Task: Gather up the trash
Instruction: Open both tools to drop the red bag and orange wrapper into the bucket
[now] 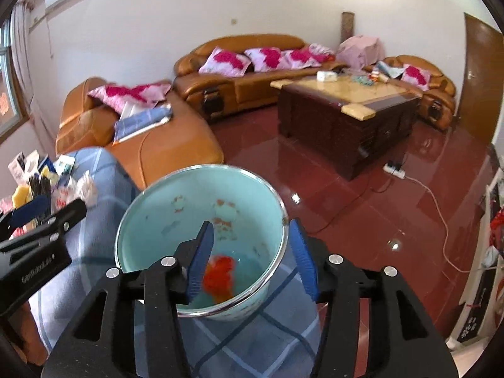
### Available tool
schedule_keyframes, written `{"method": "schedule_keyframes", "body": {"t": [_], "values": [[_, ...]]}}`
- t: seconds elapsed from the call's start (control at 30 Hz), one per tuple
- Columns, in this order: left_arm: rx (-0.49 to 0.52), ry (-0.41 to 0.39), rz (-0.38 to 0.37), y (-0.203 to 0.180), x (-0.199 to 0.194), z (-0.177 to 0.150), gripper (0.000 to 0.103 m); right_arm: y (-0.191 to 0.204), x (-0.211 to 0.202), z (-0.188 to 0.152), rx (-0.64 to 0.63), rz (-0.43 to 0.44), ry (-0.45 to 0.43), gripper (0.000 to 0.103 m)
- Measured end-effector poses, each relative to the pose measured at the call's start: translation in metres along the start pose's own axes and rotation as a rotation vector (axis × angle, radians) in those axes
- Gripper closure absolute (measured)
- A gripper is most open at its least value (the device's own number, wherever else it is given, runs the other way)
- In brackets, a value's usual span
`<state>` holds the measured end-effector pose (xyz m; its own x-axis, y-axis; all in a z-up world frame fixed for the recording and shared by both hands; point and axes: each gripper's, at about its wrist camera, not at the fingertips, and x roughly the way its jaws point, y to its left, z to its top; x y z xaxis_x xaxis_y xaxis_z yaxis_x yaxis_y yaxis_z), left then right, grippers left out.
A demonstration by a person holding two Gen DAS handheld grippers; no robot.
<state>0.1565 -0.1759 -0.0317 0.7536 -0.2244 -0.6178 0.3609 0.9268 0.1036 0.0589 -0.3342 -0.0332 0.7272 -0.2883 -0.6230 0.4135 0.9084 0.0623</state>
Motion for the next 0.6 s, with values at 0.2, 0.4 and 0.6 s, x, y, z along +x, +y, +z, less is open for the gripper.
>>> {"method": "schedule_keyframes", "body": {"t": [0.2, 0.4, 0.6], "values": [[-0.007, -0.033, 0.058, 0.014, -0.019, 0.001, 0.02, 0.003, -0.017, 0.002, 0.027, 0.006, -0.054, 0.042], [-0.038, -0.054, 0.087, 0.032, -0.036, -0.001, 0.018, 0.015, -0.027, 0.003, 0.01, 0.019, -0.07, 0.042], [-0.068, -0.07, 0.133, 0.055, -0.048, -0.006, 0.012, 0.036, -0.036, 0.003, -0.016, 0.036, -0.082, 0.039]]}}
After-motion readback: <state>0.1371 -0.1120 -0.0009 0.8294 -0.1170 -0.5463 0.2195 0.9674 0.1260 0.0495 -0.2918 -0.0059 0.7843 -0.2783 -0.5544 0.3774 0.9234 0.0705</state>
